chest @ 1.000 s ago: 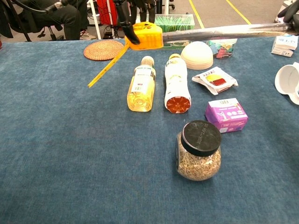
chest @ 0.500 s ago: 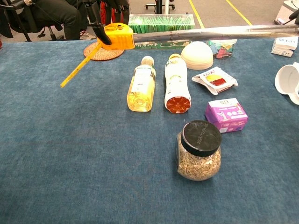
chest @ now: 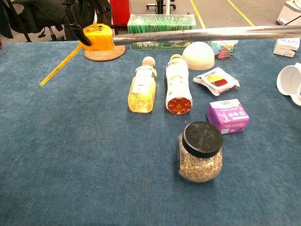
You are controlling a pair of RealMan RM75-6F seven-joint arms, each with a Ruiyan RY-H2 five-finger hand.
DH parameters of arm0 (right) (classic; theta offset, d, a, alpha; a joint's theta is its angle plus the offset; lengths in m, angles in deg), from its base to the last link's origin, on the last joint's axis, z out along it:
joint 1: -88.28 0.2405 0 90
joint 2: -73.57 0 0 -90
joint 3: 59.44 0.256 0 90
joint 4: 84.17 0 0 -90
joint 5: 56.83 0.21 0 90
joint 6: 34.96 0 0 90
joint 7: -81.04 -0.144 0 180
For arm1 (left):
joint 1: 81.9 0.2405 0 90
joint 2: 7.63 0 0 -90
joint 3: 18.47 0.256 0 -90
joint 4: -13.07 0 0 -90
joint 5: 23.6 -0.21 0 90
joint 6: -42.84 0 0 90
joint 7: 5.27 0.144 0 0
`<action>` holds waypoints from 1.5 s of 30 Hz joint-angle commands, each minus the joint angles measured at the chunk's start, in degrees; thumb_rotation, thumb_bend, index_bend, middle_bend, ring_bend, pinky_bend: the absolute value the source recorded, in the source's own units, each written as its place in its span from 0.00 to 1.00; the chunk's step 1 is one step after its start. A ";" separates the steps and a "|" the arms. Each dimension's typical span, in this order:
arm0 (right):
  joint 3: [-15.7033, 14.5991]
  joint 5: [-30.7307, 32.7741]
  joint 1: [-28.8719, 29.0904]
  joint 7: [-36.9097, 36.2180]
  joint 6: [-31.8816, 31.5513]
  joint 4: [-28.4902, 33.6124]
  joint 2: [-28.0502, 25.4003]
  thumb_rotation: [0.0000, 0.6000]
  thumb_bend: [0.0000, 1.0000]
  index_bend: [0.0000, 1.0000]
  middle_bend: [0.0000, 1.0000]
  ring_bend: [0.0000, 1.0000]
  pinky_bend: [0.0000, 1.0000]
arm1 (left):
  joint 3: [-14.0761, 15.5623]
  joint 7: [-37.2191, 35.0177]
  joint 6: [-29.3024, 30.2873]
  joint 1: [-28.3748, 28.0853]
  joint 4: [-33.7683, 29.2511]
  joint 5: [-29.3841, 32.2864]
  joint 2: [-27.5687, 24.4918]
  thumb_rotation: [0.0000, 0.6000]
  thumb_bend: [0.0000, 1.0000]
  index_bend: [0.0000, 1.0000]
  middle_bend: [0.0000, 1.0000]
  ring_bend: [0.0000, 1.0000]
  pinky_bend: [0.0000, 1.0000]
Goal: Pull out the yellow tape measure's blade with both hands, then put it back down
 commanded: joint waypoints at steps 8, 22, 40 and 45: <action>-0.13 0.08 -0.60 -0.51 0.02 -0.26 -0.44 1.00 0.69 0.61 0.27 0.29 0.30 | 1.69 0.11 -0.30 1.18 1.02 -1.72 -0.47 1.00 0.30 0.50 0.42 0.32 0.41; -0.02 -0.17 -0.71 -0.32 0.02 -0.03 -0.49 1.00 0.69 0.61 0.28 0.30 0.30 | 1.46 -1.29 -0.74 1.83 0.70 -2.14 -0.62 1.00 0.30 0.50 0.42 0.32 0.41; 0.39 -1.59 0.78 2.15 -0.25 3.04 0.53 1.00 0.70 0.61 0.28 0.30 0.31 | 0.15 0.03 1.15 -1.36 -0.93 1.68 1.31 1.00 0.30 0.50 0.42 0.32 0.41; 0.34 -1.97 1.58 3.84 -0.30 4.06 1.06 1.00 0.69 0.61 0.28 0.30 0.31 | -0.45 0.40 1.99 -2.02 -2.22 1.92 1.54 1.00 0.30 0.50 0.42 0.32 0.41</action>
